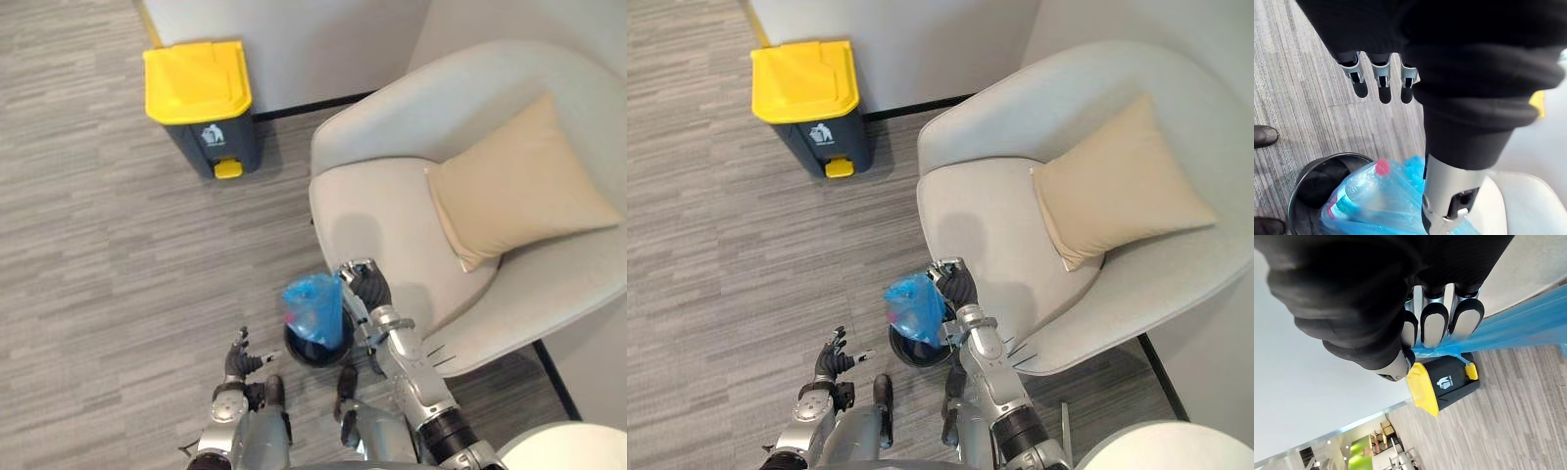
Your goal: Gather rubbish on tea table into small bin, then transfer packed bag to large trash can.
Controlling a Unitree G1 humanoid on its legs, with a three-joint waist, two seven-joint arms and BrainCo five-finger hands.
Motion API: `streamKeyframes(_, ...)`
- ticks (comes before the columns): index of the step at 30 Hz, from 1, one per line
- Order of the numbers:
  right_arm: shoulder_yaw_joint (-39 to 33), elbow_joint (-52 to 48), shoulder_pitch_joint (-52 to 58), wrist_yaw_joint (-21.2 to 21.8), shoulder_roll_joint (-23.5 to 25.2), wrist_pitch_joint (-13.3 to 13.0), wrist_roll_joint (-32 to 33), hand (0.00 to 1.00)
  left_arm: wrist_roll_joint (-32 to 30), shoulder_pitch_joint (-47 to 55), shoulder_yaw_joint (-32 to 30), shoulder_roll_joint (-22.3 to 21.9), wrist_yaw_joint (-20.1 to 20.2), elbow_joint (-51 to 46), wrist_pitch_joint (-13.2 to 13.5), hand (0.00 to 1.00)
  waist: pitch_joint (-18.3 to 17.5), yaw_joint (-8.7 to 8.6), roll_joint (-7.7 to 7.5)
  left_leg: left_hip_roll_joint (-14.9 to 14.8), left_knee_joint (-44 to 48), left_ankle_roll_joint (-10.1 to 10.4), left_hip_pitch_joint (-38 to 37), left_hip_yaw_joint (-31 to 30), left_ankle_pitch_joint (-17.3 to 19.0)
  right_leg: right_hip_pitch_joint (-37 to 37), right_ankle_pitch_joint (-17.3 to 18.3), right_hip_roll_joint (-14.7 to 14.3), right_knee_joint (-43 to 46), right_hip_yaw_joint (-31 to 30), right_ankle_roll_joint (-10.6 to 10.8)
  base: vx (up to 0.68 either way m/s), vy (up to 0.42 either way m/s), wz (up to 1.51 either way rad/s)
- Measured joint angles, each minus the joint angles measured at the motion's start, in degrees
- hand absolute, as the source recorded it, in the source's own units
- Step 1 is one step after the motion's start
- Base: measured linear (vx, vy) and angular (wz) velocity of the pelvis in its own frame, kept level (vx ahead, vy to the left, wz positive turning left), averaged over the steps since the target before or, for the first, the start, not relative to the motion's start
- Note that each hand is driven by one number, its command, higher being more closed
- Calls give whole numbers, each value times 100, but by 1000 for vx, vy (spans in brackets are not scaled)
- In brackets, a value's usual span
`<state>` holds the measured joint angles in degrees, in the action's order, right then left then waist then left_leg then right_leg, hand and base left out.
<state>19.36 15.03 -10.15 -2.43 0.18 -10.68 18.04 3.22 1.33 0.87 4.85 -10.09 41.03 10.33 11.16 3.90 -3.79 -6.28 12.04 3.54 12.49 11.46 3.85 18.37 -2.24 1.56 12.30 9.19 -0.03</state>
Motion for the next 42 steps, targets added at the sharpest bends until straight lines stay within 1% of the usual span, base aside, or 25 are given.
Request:
streamKeyframes(1, 64, -17, -35, 6, -21, -5, 53, 100, 0, 14, -44, 1, 5, -11, 15, 0, 3, 8, 31, -102, 27, -166, -38, -41, -114, -3, 142, 35, 422, -26, 207, -71, 40, -28)
streamKeyframes(2, 83, -26, -48, 6, -27, -6, 66, 100, -1, 22, -47, 0, 6, -23, 18, 0, 8, 6, 42, -101, 27, -173, -56, -59, -117, 32, 292, 61, 658, -20, 166, -75, 13, 18)
streamKeyframes(3, 107, -149, -70, 7, -37, -32, 175, 100, -1, 28, -35, -4, 10, -138, 15, 0, 6, -14, 26, -41, 65, -175, -125, -166, -115, 160, 923, 315, 2056, -32, 144, -44, 3, 65)
streamKeyframes(4, 116, -316, -72, 6, -33, -63, 202, 100, -1, 81, -41, -5, 5, -397, 12, 0, 15, 2, 39, 21, 143, -176, -62, -370, -115, 161, 1202, 494, 2874, -127, 349, -98, -46, 92)
streamKeyframes(6, 210, -638, -112, -2, -34, -158, 202, 100, 0, 314, -56, -2, -11, -1019, 21, 0, 3, 52, 18, 133, 435, -169, 230, -612, -110, -85, 1407, 631, 3181, -510, 640, -141, -155, 90)
streamKeyframes(7, 300, -806, -180, -4, -62, -186, 202, 100, 1, 416, -54, -24, -13, -1264, 28, 0, 7, 127, 56, 141, 577, -163, 414, -675, -108, -172, 1596, 528, 2994, -614, 711, -202, -164, 57)
streamKeyframes(8, 364, -969, -241, -6, -124, -186, 202, 100, 1, 540, -41, -100, -13, -1481, 27, 0, 2, 237, 206, 81, 593, -105, 524, -704, -154, -251, 1694, 402, 2703, -589, 739, -227, -107, 22)
streamKeyframes(9, 369, -1083, -245, -19, -145, -187, 205, 100, 0, 653, -13, -167, -14, -1623, 28, 0, -12, 333, 265, 27, 592, -36, 578, -708, -205, -330, 1763, 335, 2489, -543, 659, -277, -118, 10)
streamKeyframes(11, 346, -1537, -324, -156, -217, -305, 208, 100, 3, 1042, 333, -282, 16, -2169, 72, 0, -27, 362, 319, 16, 585, 135, 883, -885, -425, -507, 2148, 243, 1838, -240, 171, -281, -145, 30)
streamKeyframes(12, 340, -1570, -403, -189, -248, -333, 208, 100, 3, 1109, 406, -316, 18, -2275, 71, 0, -21, 351, 360, 4, 537, 183, 963, -919, -571, -489, 2157, 217, 1766, -148, 126, -246, -116, 50)
streamKeyframes(13, 277, -1567, -496, -257, -295, -344, 199, 100, 7, 1151, 541, -351, 36, -2417, 71, 0, -17, 292, 404, -1, 286, 228, 993, -931, -904, -462, 2085, 224, 1686, -37, 8, -334, -91, 80)
streamKeyframes(14, -1, -1563, -540, -306, -312, -342, 160, 100, 10, 1107, 775, -358, 188, -2659, 84, 0, -26, 274, 399, 35, -145, 375, 920, -871, -1382, -469, 1949, 360, 1528, 289, -190, -398, -83, 88)
streamKeyframes(16, -149, -1550, -641, -384, -314, -336, 156, 100, 4, 1108, 917, -346, 271, -2981, 105, 0, -25, 277, 399, -65, 662, 95, 993, -556, -817, -454, 1840, 433, 1515, 448, -271, -350, -45, 57)
streamKeyframes(17, -100, -1555, -738, -388, -314, -334, 145, 100, -12, 1093, 1002, -301, 346, -3225, 166, 0, -30, 273, 400, -177, 1394, -200, 948, -334, -277, -477, 1713, 495, 1437, 481, -271, -290, 25, 24)
streamKeyframes(18, -29, -1555, -824, -382, -316, -329, 131, 100, -42, 1077, 1012, -255, 381, -3323, 216, 0, -38, 266, 398, -237, 1698, -245, 857, -298, -56, -486, 1615, 535, 1348, 488, -256, -276, 49, 19)
streamKeyframes(21, 244, -1402, -1342, -312, -439, -327, -53, 100, -136, 863, 1016, -46, 337, -3345, 291, 0, -119, 136, 458, -413, 1853, -277, 267, -274, 356, -506, 1255, 597, 853, 496, -176, -198, 122, 11)
streamKeyframes(22, 286, -1354, -1416, -279, -463, -329, -54, 100, -179, 829, 1029, -14, 335, -3334, 302, 0, -171, 127, 488, -406, 1530, -158, 62, -301, 403, -497, 1181, 586, 719, 492, -88, -188, 231, 11)
streamKeyframes(24, 356, -1275, -1560, -225, -558, -327, -53, 100, -407, 675, 1071, -4, 224, -3239, 332, 0, -376, -2, 694, -365, 43, 177, -494, -338, 505, -495, 817, 497, 271, 572, 97, -91, 216, 34)
streamKeyframes(25, 317, -1124, -1569, -220, -496, -310, -52, 100, -599, 448, 1164, 70, 171, -3050, 309, 0, -450, -61, 547, -179, -439, 231, -551, -352, 131, -527, 488, 563, -33, 575, 179, -56, 262, 58)
streamKeyframes(26, 364, -1066, -1576, -173, -504, -207, -57, 100, -909, 284, 1263, 185, 88, -2948, 278, 0, -524, -35, 471, -57, -687, 175, -585, -368, -29, -694, 188, 598, -493, 625, 279, -35, 205, 42)
streamKeyframes(29, 615, -940, -1710, -43, -457, -113, -53, 100, -1449, 196, 1281, 205, -162, -2919, 152, 0, -567, -13, 387, 129, -745, 140, -782, -339, -71, -1158, -188, 670, -1143, 479, 315, 1, 178, 8)
streamKeyframes(36, 1432, -939, -2236, 138, -36, -108, -13, 100, -2270, 110, 1264, 67, -780, -2668, -138, 0, -673, -1, 225, 27, -749, 140, -925, -235, -71, -1284, -353, 486, -1347, 156, 257, -45, 1, -15)
streamKeyframes(39, 1864, -939, -2234, 156, -40, 65, 70, 100, -2474, -46, 1259, -14, -906, -2285, -297, 0, -701, 1, 182, -80, -813, 207, -1002, -202, -116, -1297, -392, 363, -1369, 80, 200, -89, -76, -15)
streamKeyframes(40, 2016, -939, -2234, 171, -39, 110, 186, 100, -2592, -105, 1259, -11, -914, -2154, -365, 100, -710, -1, 168, -121, -840, 232, -1025, -203, -144, -1303, -402, 329, -1375, 61, 185, -76, -66, -8)
streamKeyframes(42, 2149, -941, -2234, 205, -28, 111, 276, 100, -2674, -201, 1258, -9, -917, -1968, -484, 100, -724, 0, 152, -166, -928, 258, -1068, -196, -198, -1306, -419, 254, -1396, 37, 162, -78, -72, -7)
